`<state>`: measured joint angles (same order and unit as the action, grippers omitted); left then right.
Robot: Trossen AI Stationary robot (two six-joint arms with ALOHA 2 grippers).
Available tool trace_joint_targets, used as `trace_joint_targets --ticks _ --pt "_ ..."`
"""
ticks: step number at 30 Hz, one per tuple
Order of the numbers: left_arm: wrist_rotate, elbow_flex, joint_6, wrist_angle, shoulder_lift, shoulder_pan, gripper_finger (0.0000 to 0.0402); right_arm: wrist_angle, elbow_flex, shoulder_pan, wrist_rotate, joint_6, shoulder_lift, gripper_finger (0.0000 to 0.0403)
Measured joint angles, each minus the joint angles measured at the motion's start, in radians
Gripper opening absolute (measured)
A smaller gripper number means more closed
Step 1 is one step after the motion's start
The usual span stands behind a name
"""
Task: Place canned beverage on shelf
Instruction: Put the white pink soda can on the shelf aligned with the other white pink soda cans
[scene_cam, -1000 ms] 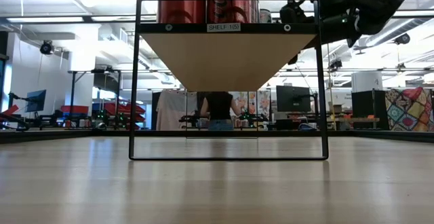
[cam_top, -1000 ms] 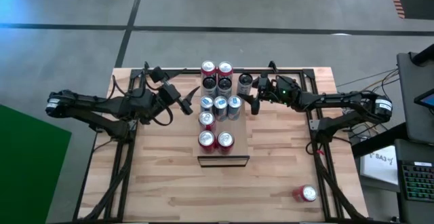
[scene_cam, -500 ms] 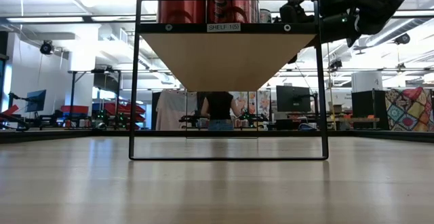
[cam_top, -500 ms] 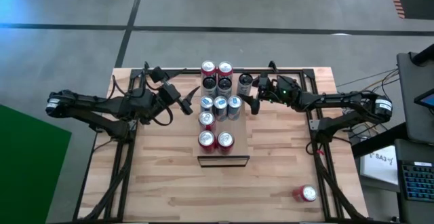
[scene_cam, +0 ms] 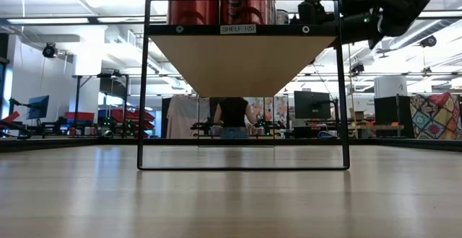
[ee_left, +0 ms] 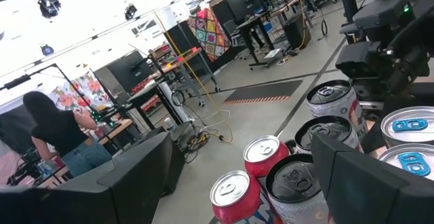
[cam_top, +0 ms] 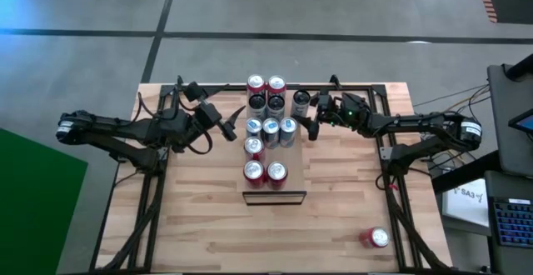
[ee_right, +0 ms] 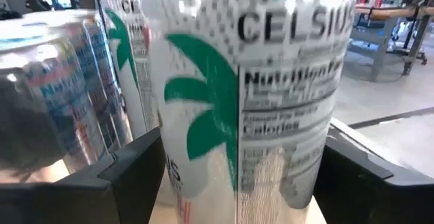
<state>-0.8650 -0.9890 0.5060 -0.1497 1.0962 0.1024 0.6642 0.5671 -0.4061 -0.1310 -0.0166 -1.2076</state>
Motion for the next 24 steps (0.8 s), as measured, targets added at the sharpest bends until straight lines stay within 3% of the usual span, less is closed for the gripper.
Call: trace_joint_targets --ticks 24 --pt "0.000 0.000 -0.009 -0.014 0.000 0.000 0.0323 0.015 0.000 0.002 0.000 0.000 0.019 0.0304"
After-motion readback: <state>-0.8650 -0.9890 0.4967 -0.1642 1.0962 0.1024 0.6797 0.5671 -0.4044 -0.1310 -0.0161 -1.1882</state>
